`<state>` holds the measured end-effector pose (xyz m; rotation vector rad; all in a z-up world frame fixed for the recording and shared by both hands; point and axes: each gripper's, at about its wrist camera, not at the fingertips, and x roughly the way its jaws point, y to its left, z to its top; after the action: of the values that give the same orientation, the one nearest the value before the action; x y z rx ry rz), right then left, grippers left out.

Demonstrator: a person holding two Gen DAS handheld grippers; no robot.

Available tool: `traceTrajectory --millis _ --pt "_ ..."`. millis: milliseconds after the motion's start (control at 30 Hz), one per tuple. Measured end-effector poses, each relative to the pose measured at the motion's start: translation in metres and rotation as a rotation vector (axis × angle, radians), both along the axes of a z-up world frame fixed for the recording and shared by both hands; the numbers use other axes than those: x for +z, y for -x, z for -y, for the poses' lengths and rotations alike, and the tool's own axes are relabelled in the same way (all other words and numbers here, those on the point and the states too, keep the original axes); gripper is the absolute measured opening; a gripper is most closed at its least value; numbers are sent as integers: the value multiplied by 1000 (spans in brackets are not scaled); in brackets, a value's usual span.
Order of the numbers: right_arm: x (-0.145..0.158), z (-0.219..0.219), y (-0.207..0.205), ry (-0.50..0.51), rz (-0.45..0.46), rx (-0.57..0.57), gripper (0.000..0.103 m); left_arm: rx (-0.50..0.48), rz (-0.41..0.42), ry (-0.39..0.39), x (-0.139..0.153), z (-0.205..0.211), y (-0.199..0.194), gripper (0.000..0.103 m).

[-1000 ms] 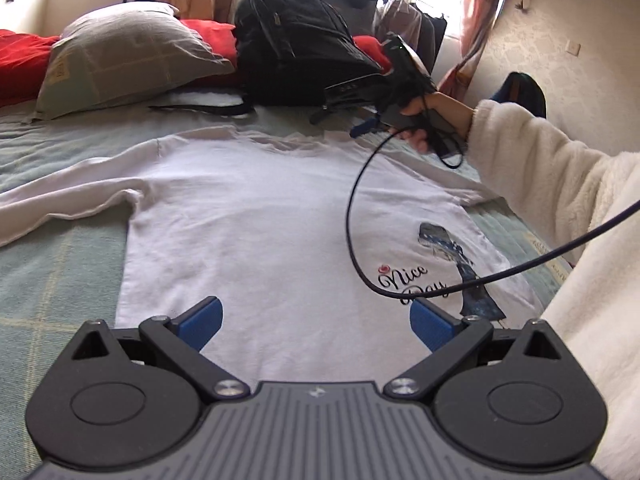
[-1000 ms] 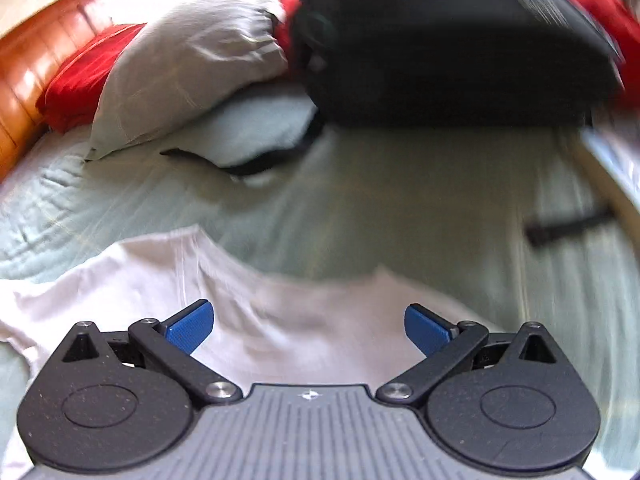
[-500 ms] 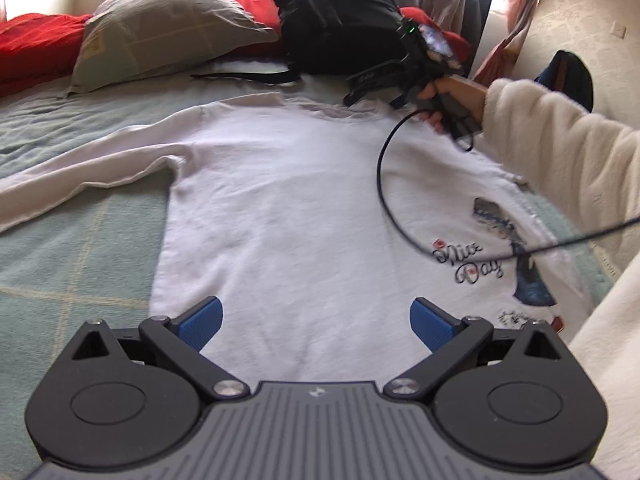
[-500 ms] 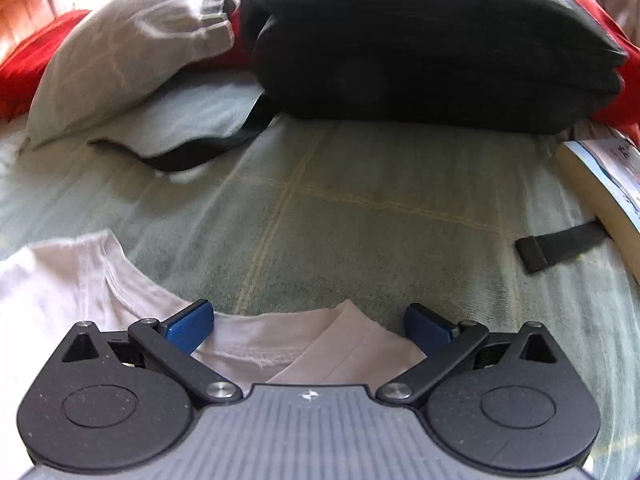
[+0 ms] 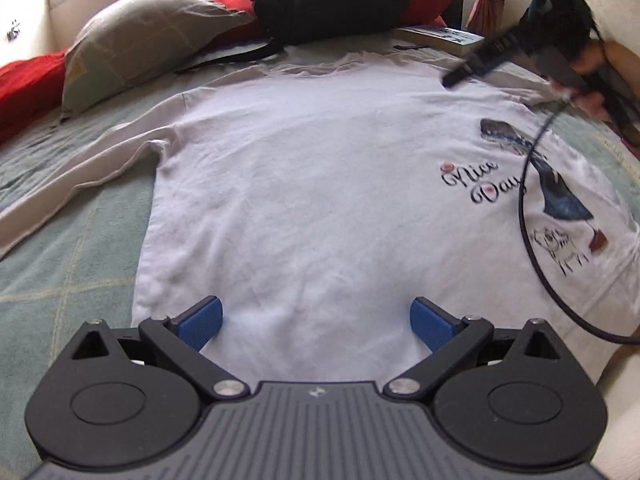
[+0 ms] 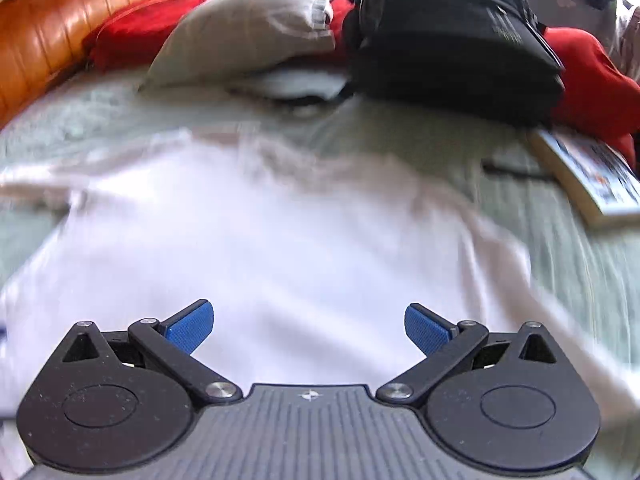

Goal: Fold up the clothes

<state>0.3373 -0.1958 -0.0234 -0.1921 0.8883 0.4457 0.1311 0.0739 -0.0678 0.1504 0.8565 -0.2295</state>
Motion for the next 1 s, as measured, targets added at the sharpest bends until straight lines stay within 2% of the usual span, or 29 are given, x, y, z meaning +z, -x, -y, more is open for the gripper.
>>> traceTrajectory --millis 167,300,367,467,600,700,867,1000 --pt "-33 7 79 65 15 -24 103 51 -9 -31 3 1 36 100" --pt "-40 22 120 20 19 -52 103 71 -26 -87 6 4 67 100" --pt "-38 27 132 15 21 -72 103 82 -16 -131 12 8 82 100" --pt "-29 26 148 12 49 -65 103 110 40 -163 30 11 96 100" --pt "0 14 161 -58 115 -7 103 100 108 -138 59 11 91 100" --pt "13 -3 160 -94 144 7 103 92 144 -135 67 8 75 100" --pt "-2 -31 153 -76 135 18 103 47 141 -62 43 13 46 100" --pt "-37 -38 150 33 107 17 103 41 83 -52 4 13 40 100"
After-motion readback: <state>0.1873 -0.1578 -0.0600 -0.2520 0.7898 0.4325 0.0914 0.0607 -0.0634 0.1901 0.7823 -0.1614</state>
